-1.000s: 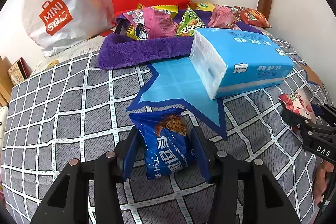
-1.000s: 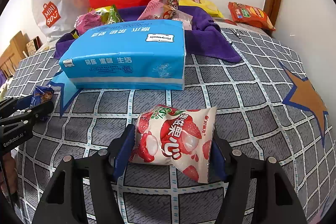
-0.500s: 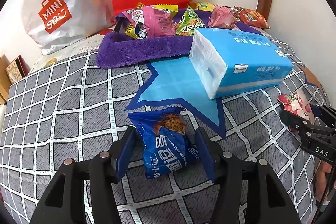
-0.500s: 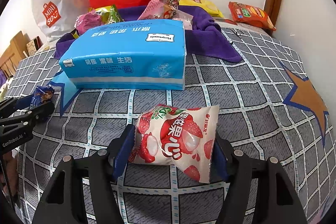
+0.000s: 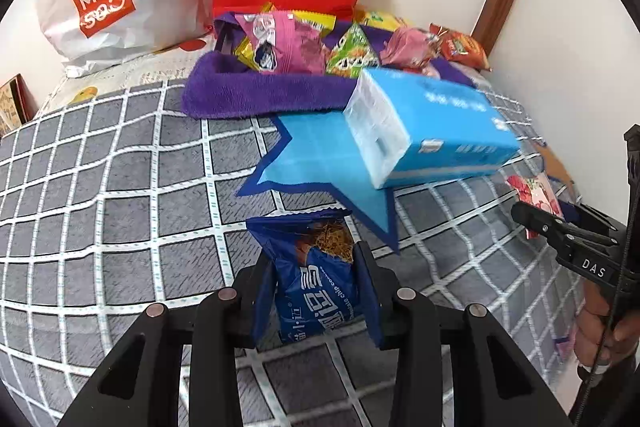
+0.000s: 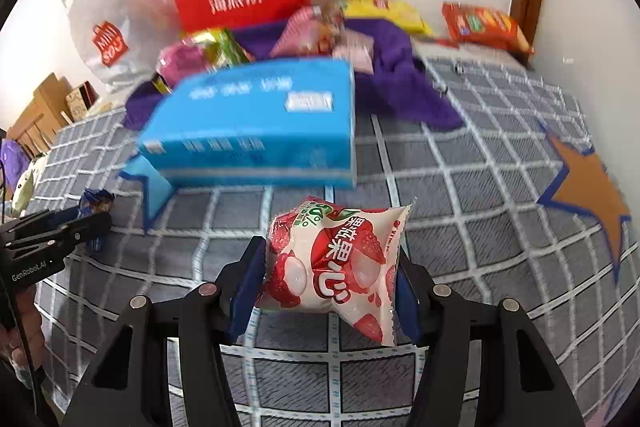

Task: Organize snacks
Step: 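Carry the strawberry-print bag with the right tool while the left tool carries the blue bag toward the purple cloth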

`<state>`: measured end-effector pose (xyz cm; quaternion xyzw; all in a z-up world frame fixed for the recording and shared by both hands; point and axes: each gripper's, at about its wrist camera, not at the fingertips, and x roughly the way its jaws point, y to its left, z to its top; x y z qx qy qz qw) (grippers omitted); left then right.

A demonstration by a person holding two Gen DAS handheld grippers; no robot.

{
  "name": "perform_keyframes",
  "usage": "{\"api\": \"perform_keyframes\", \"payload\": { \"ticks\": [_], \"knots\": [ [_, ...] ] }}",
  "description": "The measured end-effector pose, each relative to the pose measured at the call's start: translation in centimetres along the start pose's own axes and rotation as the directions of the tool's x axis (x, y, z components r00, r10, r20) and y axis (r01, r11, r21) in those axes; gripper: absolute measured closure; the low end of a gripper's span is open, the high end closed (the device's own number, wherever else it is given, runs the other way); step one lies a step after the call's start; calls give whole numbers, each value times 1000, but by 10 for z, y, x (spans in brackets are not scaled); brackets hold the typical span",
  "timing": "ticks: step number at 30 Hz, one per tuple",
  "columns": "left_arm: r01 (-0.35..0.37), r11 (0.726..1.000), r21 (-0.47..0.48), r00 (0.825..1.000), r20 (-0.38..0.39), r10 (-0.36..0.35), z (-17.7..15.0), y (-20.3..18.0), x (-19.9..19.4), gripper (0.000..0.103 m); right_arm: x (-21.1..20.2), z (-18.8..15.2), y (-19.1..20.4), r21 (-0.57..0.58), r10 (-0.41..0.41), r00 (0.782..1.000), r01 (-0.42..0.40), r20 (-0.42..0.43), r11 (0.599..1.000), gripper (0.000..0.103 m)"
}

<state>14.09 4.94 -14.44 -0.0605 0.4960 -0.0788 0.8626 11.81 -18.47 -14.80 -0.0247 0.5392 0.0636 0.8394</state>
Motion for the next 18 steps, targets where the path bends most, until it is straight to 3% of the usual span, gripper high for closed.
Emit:
{"api": "perform_keyframes", "payload": {
  "ticks": [3,10,18],
  "knots": [
    [-3,1000,5,1000,-12,3,6,-4,-12,68,-16,10,9,-32,9,999,-8,30,999,45],
    [75,997,-18,997,-13,-75,34,-12,-37,67,-41,50,25,-82,29,994,-21,102,996,45],
    [73,997,-25,996,52,-71,98,-16,-60,67,-50,109,30,-58,52,988,-44,147,997,45]
  ]
}}
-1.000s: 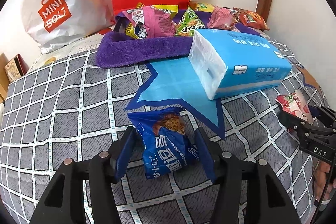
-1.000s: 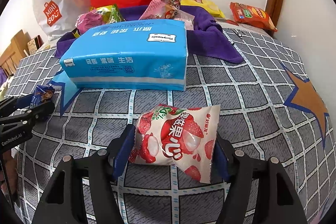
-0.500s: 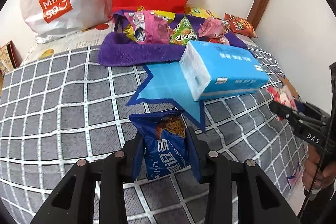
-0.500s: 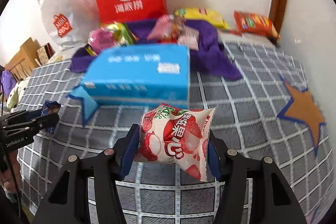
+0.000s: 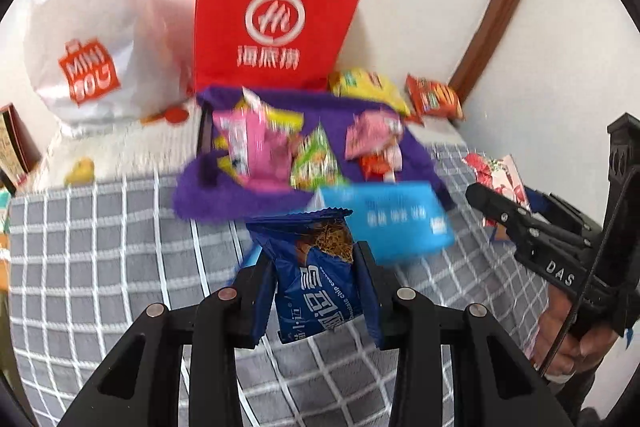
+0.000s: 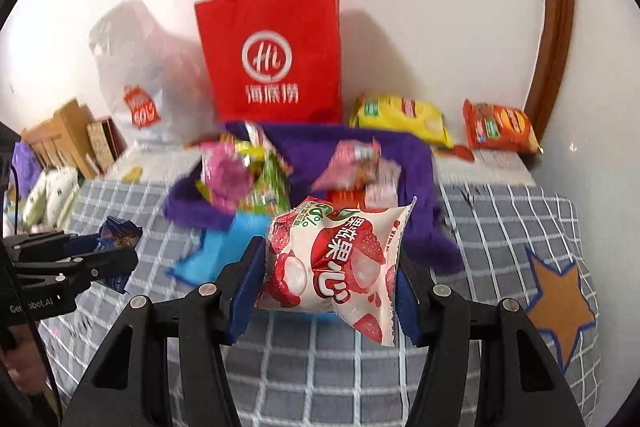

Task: Organize snacks
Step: 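Carry the strawberry-print bag with the right tool while the left tool carries the blue bag toward the purple cloth, then open the right tool over the purple cloth while the left tool releases the blue bag onto it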

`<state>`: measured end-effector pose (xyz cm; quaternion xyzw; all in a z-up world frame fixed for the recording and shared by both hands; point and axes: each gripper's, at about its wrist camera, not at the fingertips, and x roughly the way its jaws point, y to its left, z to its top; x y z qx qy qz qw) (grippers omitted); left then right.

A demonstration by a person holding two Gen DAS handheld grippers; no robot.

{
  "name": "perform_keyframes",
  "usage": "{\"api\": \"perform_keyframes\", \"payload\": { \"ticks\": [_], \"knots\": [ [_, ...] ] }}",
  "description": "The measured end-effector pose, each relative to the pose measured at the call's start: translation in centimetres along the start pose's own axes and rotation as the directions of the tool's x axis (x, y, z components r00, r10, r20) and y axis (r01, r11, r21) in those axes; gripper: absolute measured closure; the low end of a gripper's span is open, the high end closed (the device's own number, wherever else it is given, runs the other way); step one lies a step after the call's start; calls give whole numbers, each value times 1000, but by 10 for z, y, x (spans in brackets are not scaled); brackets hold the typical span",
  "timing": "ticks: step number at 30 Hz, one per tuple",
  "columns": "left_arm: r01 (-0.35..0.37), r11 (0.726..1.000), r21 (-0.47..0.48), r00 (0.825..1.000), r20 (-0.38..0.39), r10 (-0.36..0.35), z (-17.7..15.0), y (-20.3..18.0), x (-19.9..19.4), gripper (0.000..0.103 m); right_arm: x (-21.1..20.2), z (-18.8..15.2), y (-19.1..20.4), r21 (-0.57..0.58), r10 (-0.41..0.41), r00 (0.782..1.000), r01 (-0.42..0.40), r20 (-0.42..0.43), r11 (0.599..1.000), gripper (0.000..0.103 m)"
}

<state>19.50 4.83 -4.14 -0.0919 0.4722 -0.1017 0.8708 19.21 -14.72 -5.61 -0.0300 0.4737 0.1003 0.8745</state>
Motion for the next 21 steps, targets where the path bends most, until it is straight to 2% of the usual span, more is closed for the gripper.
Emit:
{"api": "perform_keyframes", "payload": {
  "ticks": [6,12,18,21],
  "knots": [
    [-16,1000,13,999,45,15,48,-1,-2,67,16,43,4,-17,-22,999,23,29,1000,45],
    [-11,1000,-5,999,39,11,81,5,20,67,50,82,-2,8,-27,1000,27,-11,1000,45],
    [-5,1000,-30,999,39,6,109,10,42,67,68,115,-2,4,-43,999,43,32,999,45],
    [19,998,-52,999,49,-16,125,16,52,67,73,128,-1,2,-18,998,18,62,1000,45]
  ]
}}
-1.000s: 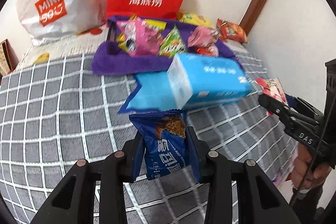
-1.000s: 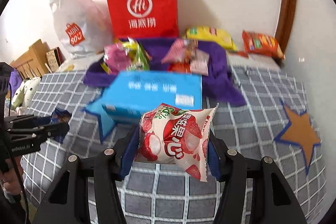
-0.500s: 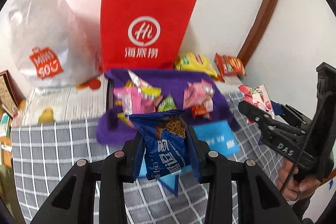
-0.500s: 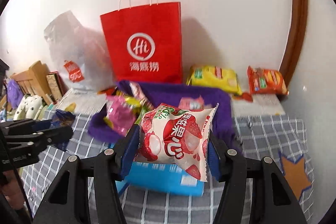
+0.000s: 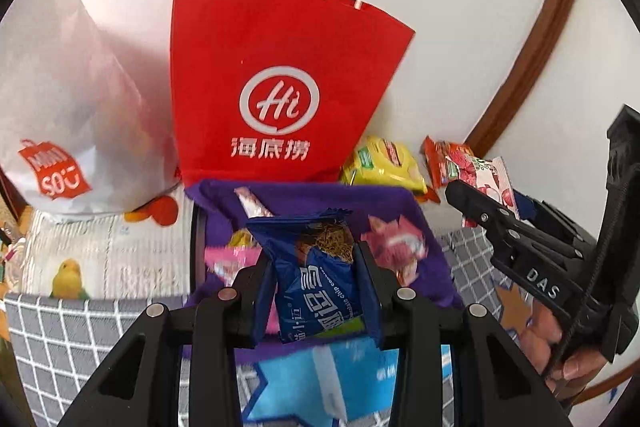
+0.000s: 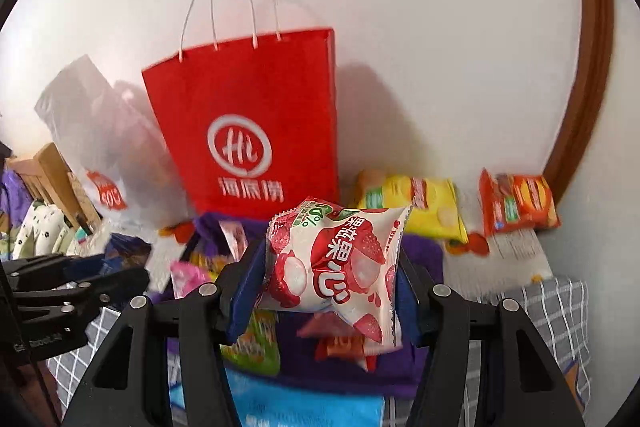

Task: Organize snacks
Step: 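Open the right tool over the purple cloth while the left tool releases the blue bag onto it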

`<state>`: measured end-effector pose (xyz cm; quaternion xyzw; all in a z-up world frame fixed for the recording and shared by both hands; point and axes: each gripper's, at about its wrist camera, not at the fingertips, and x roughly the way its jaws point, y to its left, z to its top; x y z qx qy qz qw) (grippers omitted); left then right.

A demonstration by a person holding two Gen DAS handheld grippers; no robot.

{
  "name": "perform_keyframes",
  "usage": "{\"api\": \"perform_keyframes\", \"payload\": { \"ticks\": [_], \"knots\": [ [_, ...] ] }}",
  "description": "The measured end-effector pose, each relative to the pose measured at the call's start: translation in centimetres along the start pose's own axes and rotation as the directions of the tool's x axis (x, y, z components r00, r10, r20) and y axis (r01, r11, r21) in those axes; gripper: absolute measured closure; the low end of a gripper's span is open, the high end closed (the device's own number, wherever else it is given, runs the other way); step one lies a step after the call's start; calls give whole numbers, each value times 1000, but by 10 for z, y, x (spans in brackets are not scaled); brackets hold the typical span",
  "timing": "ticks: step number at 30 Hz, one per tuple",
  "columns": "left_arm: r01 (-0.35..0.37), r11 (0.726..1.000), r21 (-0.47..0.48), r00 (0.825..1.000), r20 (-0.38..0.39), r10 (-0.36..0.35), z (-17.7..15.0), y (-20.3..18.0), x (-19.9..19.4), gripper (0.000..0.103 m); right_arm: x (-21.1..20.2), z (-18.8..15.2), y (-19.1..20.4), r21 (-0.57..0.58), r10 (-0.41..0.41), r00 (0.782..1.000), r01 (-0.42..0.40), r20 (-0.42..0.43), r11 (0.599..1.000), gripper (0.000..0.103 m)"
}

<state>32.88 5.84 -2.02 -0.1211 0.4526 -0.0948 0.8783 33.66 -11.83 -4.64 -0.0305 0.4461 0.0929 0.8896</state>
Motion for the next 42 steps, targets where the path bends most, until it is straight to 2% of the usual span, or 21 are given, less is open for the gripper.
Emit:
{"api": "perform_keyframes", "payload": {
  "ticks": [3,7,9,11,19,23,27,34,42],
  "knots": [
    [6,1000,-13,1000,7,-6,8,5,9,67,14,4,-1,9,21,1000,-21,-8,1000,45],
    [22,1000,-20,1000,-9,-22,8,18,30,67,44,-7,-9,23,62,997,-61,-49,998,45],
    [18,999,-27,1000,-25,-19,5,25,42,67,62,-9,-10,11,50,992,-49,-112,999,45],
    [4,999,-36,998,-62,-6,6,32,52,67,74,-12,-13,1,18,991,-18,-129,1000,45],
    [35,994,-100,998,-54,-40,7,55,51,67,93,-23,-35,13,22,977,-19,-212,1000,45],
    [43,993,-113,997,-61,-50,8,57,54,67,99,-26,-37,38,70,971,-63,-229,997,45],
    [51,992,-113,995,-80,-60,6,53,60,67,107,-31,-21,4,113,960,-116,-255,993,45],
    [78,991,-111,989,-116,-91,1,45,71,67,122,-43,-1,-74,62,945,-90,-320,993,43],
    [108,987,-120,981,-150,-125,-7,33,85,67,121,-47,1,-150,17,943,-71,-334,986,38]
  ]
}}
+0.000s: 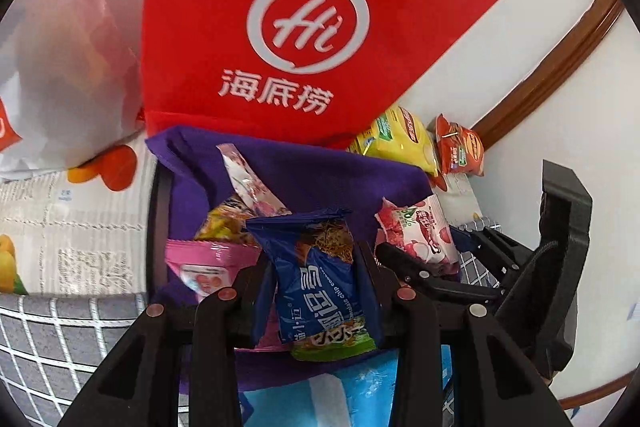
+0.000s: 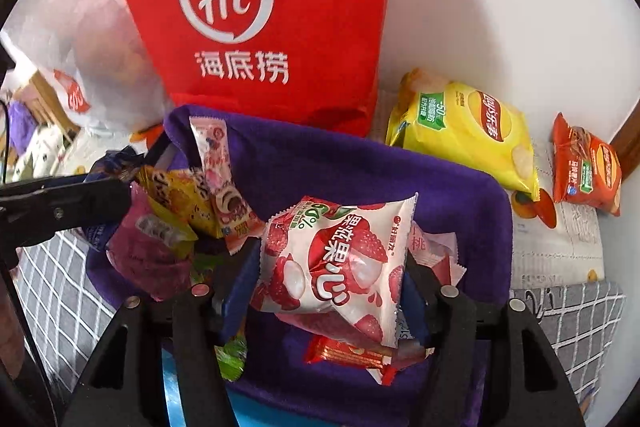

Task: Organize snacks
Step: 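Open the right tool over the purple cloth while the left tool releases the blue bag onto it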

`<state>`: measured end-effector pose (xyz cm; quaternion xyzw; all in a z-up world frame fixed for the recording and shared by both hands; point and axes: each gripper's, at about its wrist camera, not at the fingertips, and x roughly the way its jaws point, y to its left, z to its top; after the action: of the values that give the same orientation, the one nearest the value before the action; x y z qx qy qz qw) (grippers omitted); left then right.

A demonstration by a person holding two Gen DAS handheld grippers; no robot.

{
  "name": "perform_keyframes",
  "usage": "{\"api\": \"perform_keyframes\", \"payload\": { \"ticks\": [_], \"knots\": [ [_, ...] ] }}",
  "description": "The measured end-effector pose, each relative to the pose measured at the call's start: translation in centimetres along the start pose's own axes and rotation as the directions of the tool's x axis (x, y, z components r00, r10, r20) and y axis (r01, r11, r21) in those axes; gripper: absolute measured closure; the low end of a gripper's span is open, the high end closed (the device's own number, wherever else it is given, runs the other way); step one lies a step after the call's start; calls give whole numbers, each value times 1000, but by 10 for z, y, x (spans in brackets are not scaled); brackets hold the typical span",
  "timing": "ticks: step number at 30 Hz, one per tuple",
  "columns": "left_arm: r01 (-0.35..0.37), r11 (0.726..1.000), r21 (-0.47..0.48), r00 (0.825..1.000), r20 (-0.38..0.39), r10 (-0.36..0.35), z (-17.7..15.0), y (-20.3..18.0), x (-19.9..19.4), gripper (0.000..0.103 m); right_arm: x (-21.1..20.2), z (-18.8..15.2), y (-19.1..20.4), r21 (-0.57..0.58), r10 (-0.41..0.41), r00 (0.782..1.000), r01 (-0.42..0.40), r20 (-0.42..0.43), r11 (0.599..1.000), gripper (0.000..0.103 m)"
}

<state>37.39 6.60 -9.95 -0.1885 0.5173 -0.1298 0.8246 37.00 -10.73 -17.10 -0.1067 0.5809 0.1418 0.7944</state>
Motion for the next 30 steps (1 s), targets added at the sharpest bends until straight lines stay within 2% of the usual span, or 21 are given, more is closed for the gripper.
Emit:
{"api": "perform_keyframes", "payload": {
  "ticks": [8,11,19,30],
  "knots": [
    [38,999,3,999,-22,-38,-4,-5,15,67,-8,0,-7,-11,-25,1000,25,-5,1000,35],
    [32,999,-11,999,-24,-33,-5,-2,17,67,-16,-1,-9,-14,-57,998,57,17,998,29],
    [29,999,-37,999,-39,-31,-5,3,24,67,-39,2,-25,35,-97,993,95,74,995,28],
    [19,999,-28,999,-42,-20,-4,-2,29,66,-58,4,-37,111,-55,986,38,155,993,28]
  ]
}}
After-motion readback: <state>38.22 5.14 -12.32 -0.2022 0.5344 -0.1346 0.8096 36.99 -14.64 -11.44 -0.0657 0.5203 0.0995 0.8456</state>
